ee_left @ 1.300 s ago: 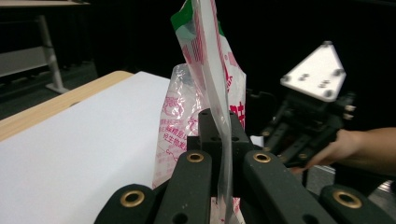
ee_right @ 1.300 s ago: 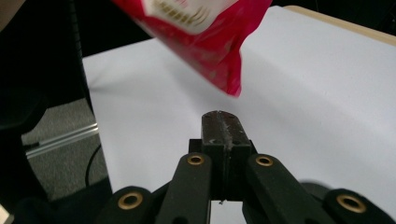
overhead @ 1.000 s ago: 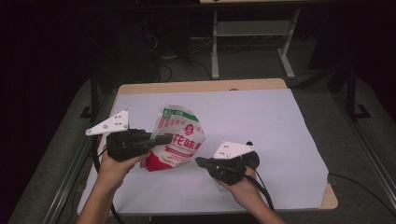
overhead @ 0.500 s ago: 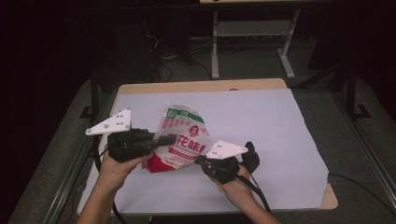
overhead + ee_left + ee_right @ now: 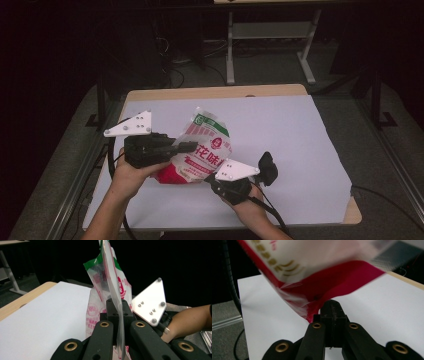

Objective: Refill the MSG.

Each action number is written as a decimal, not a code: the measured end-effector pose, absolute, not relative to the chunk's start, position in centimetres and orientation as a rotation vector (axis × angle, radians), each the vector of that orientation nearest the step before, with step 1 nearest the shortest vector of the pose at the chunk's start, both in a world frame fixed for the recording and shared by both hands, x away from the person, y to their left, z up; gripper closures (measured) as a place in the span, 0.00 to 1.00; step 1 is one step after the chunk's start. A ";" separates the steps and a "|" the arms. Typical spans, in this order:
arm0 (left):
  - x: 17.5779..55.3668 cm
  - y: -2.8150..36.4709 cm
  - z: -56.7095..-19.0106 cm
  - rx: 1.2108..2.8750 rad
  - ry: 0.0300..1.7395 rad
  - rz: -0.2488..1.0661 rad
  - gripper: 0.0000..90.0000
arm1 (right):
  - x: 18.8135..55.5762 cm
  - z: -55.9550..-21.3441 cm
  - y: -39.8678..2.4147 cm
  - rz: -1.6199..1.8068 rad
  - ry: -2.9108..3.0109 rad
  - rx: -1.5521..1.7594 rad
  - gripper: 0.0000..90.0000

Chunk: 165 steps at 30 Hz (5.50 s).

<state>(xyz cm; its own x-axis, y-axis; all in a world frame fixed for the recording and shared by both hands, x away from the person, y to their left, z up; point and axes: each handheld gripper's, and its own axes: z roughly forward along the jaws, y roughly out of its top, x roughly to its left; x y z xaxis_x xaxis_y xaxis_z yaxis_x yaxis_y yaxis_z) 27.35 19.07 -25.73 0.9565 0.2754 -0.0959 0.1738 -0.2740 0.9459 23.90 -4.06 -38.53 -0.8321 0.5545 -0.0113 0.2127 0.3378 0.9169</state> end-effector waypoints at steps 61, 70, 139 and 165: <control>30.4 12.3 -25.1 2.132 0.315 -0.051 1.00 | 21.5 -40.3 -3.5 1.437 2.246 0.581 1.00; 30.7 11.9 -25.3 2.149 0.320 -0.072 1.00 | 21.4 -40.6 -3.4 1.433 2.242 0.599 1.00; 31.8 8.9 -26.3 2.211 0.305 -0.129 1.00 | 21.0 -41.5 -3.2 1.459 2.236 0.684 1.00; 31.8 8.6 -26.4 2.217 0.304 -0.131 1.00 | 21.0 -41.5 -3.3 1.466 2.238 0.684 1.00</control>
